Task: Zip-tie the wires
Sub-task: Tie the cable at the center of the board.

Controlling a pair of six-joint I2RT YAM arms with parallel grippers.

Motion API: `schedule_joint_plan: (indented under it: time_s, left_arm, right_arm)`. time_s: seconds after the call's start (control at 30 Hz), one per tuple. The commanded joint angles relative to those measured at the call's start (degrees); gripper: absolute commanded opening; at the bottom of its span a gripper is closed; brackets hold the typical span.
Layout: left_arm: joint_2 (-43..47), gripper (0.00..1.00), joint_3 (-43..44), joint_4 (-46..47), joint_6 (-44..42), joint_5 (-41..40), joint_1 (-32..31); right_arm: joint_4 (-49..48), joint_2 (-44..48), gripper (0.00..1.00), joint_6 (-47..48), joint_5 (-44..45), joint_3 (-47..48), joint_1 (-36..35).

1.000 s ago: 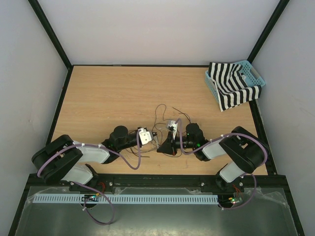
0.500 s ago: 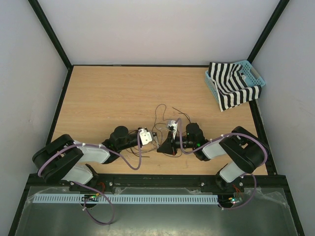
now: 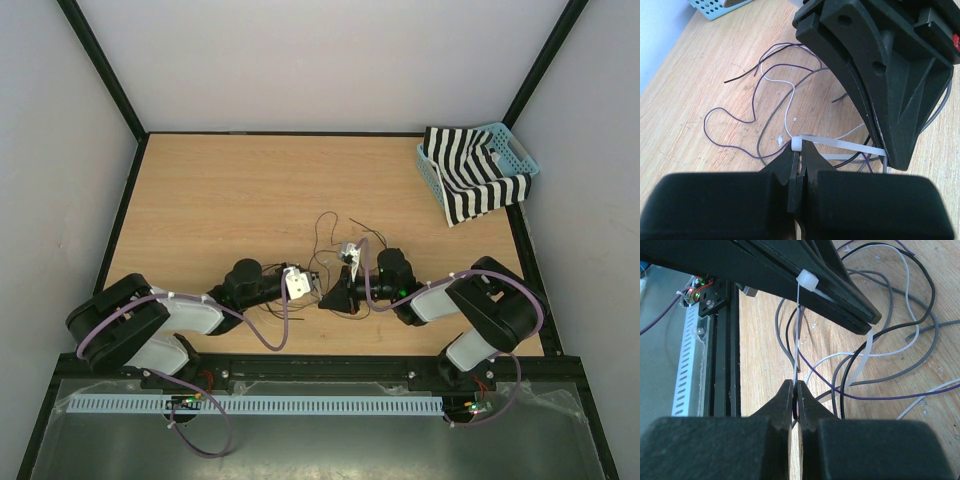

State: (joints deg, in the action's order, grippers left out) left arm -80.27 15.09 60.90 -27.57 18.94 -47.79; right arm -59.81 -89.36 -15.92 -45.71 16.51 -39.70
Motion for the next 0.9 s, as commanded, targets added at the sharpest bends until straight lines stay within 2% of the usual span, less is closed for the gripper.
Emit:
schedule_joint_plan:
  time_s: [0.0,0.87]
  left_arm:
    - [-0.19,0.00,-0.50,1.23,-1.73,-0.77,-0.65]
    - [-0.45,0.00,-0.59,1.23,-2.36,-1.58,-1.12]
  right_arm:
    - [0.08,-0.15,0.12,-0.67,-1.66,1.28,0.33]
    - [0.27,-0.87,0.12,-0.60,-1.76,0.98,0.42]
